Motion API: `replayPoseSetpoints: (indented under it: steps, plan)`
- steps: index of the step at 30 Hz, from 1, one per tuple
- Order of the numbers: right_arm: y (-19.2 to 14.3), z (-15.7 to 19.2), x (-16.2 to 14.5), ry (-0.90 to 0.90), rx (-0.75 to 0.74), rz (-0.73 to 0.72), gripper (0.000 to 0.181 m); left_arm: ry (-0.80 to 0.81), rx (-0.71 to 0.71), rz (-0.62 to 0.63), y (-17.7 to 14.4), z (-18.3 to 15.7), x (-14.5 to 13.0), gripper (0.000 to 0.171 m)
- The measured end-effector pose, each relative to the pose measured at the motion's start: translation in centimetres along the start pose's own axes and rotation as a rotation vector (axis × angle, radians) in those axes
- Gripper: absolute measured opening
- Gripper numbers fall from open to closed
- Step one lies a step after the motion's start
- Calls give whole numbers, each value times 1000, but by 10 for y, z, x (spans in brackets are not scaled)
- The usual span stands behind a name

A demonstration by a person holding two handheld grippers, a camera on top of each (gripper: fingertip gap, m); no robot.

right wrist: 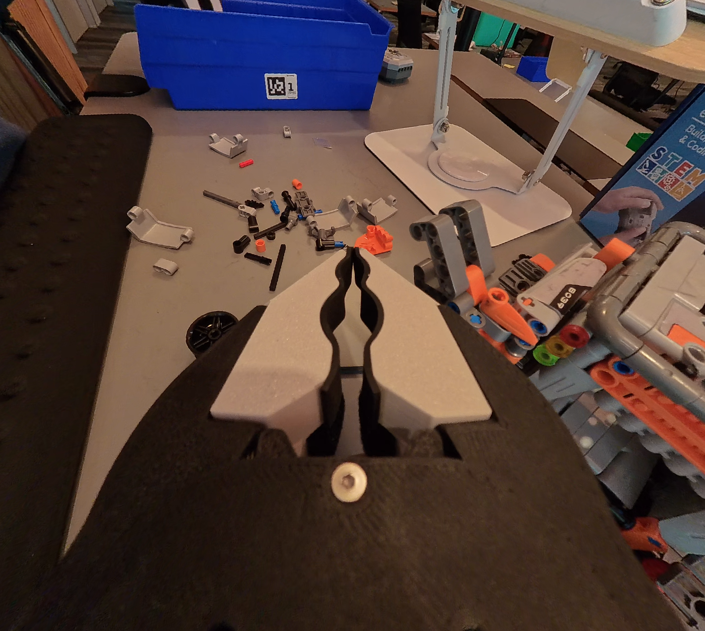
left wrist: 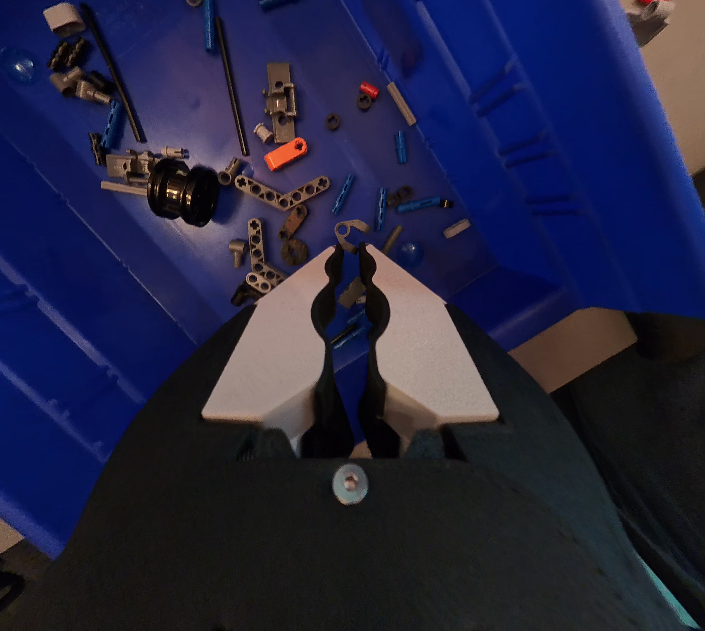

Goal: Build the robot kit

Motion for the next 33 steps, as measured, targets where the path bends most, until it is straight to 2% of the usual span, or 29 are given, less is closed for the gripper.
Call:
replayPoseSetpoints:
  steps: [9,11,13,15,20,29,33]
  plan:
    - [0,1,1,-4,2,-6,0,-69,58,84,-13,20,-32,7]
    - [1,1,0,2,5,-2,0,-86,113,101,-14,32,-37,7]
    - [2,1,-1,6,6,-1,0,-100,130,103,-14,36,-39,17]
    - [2,0,-2,10,4,-2,0,-102,153,106,-16,39,-41,19]
    - [2,-3,-3,17,-6,-7,0,-63,105,60,-21,28,-33,19]
    - [1,-6,-3,33,-16,-20,0,72,-4,72,-11,5,-32,16]
    - [2,-7,-2,32,-20,-20,0,58,22,67,-17,18,-34,14]
Point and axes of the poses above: each gripper's, where its closed fingertips meet, y out along the fingers, x out of its top, z = x × y across the jaws, the point moved 1 cm from there along -y, back along the fingers, and after that the axes turned 2 degrees about x, right-handed, at the moved point
